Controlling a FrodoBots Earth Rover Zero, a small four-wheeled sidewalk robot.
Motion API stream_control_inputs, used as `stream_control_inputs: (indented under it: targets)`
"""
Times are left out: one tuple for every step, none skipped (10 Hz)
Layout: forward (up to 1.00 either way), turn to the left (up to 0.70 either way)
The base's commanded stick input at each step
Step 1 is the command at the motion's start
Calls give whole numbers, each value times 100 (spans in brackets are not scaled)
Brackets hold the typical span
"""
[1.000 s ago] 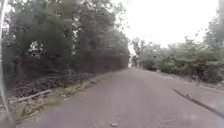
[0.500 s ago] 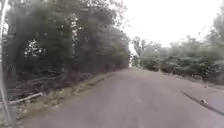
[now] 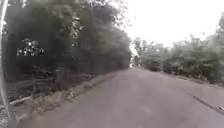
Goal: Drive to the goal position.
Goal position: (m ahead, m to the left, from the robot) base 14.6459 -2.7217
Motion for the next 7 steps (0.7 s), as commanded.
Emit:
stream_control_inputs:
  targets:
    - [70, 0]
    - [70, 0]
    - [70, 0]
    - [70, 0]
    - [70, 0]
    - [70, 0]
    - [70, 0]
